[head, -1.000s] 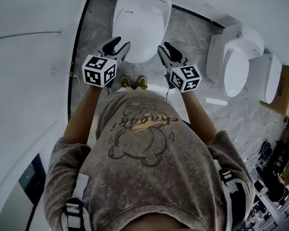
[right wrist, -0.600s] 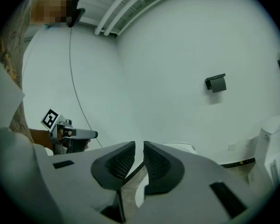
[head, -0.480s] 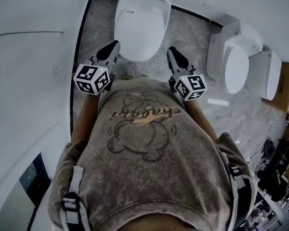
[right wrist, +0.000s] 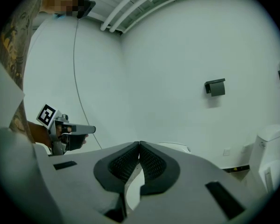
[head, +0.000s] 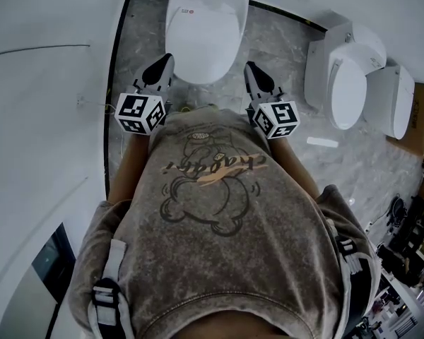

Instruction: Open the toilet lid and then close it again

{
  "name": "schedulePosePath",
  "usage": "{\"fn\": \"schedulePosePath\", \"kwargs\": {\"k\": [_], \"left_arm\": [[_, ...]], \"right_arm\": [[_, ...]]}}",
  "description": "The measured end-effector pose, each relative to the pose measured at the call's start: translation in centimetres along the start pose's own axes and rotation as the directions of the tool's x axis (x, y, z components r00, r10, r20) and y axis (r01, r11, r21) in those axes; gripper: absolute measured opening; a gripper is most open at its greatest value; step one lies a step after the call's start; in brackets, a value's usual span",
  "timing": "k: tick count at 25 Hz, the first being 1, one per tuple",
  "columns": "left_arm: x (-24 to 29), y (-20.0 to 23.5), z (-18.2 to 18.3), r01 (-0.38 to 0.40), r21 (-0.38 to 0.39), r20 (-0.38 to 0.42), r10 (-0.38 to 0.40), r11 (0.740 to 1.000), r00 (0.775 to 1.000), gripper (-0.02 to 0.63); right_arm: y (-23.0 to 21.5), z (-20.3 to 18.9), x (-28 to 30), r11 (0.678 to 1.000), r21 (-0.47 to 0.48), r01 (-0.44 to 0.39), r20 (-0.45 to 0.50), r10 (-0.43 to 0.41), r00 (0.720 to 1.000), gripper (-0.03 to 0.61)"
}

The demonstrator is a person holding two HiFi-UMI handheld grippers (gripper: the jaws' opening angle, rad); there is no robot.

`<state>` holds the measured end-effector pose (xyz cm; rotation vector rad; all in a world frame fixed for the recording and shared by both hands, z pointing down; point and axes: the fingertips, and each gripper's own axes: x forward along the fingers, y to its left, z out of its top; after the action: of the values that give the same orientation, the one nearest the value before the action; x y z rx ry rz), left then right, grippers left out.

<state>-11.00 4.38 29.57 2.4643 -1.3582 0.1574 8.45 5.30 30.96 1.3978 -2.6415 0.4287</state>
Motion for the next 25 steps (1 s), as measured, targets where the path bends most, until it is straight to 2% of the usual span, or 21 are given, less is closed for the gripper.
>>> {"fn": "schedulePosePath", "kwargs": {"k": [10, 25], "left_arm": [[0.5, -0.3, 0.5, -0.008, 0.038, 0.003, 0.008, 0.999, 1.000, 0.009], [0.9, -0.6, 0.2, -0.036, 0.024, -0.013, 0.037, 0.999, 0.999, 0.009]], "right_arm": [[0.4, 0.3, 0.2, 1.000, 0.005, -0.005, 0.018, 0.005, 1.000, 0.026], [-0.8, 0.8, 0.2, 1.000, -0.005, -0.026, 0.013, 0.026, 1.000, 0.026]]}}
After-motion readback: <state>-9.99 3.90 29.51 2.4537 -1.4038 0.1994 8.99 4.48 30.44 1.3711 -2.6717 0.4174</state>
